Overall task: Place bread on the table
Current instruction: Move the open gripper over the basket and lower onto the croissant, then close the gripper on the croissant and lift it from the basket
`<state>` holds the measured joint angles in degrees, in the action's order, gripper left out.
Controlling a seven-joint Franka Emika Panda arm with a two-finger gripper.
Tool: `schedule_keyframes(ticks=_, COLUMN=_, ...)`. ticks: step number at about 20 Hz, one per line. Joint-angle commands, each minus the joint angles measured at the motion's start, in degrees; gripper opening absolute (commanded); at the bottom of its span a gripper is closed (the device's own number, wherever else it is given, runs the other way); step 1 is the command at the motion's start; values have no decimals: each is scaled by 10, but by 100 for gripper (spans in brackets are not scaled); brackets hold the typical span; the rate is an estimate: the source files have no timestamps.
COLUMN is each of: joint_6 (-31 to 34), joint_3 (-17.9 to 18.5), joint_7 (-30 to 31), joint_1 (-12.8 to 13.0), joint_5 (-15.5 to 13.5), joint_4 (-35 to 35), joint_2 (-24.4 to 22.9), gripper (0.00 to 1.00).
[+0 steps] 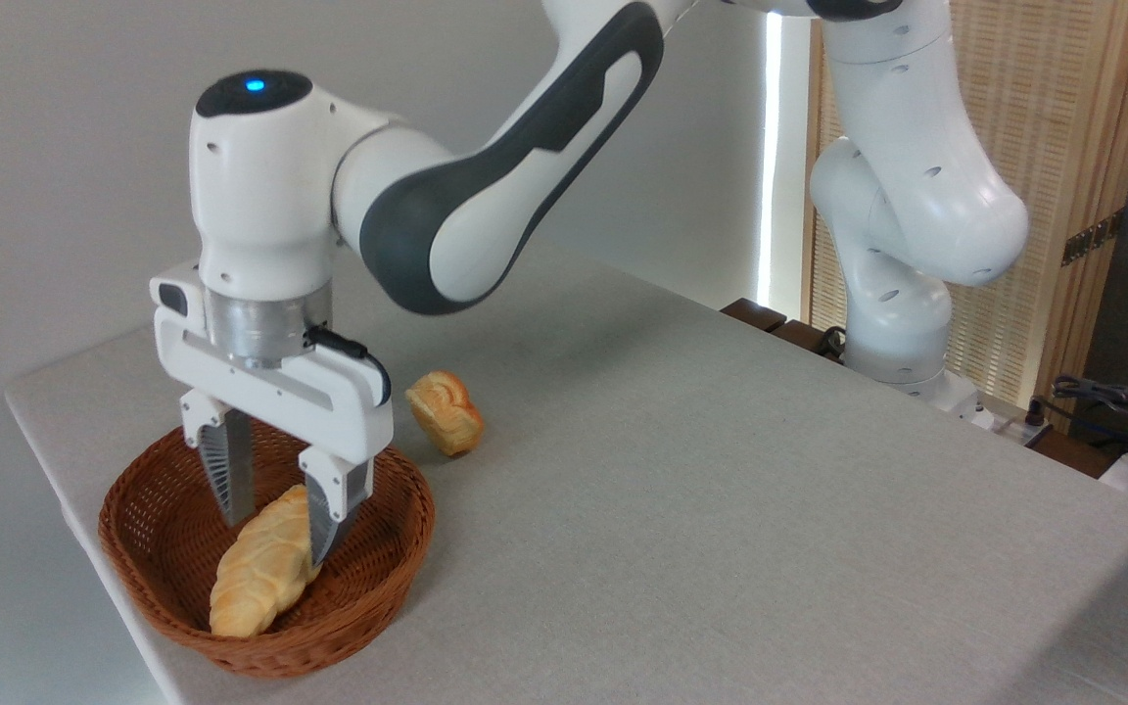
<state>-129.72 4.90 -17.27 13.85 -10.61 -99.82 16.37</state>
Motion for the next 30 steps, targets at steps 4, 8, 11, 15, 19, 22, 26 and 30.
schedule_keyframes(ticks=4, joint_6=-52, joint_3=0, joint_7=40, joint_1=23, joint_5=-1, joint_4=8, joint_2=38, gripper=100)
schedule_keyframes(ticks=8, joint_6=-52, joint_3=0, joint_7=37, joint_1=23, joint_5=16, joint_4=7, joint_2=39, gripper=80)
schedule_keyframes(ticks=11, joint_6=-52, joint_3=0, joint_7=33, joint_1=23, joint_5=20, joint_4=7, joint_2=38, gripper=41)
schedule_keyframes(ticks=15, joint_6=-52, joint_3=0, joint_7=33, joint_1=23, joint_5=20, joint_4=7, joint_2=37, gripper=40)
schedule_keyframes(ticks=19, joint_6=-48, joint_3=0, joint_7=32, joint_1=23, joint_5=20, joint_4=7, joint_2=34, gripper=42)
schedule_keyframes(ticks=22, joint_6=-38, joint_3=0, joint_7=35, joint_1=23, joint_5=20, joint_4=6, joint_2=11, gripper=45)
schedule_keyframes(ticks=26, joint_6=16, joint_3=0, joint_7=29, joint_1=23, joint_5=24, joint_4=2, joint_2=-43, gripper=47)
schedule_keyframes(ticks=30, joint_6=80, joint_3=0, joint_7=-51, joint_1=22, joint_5=32, joint_4=-55, joint_2=-120, gripper=49)
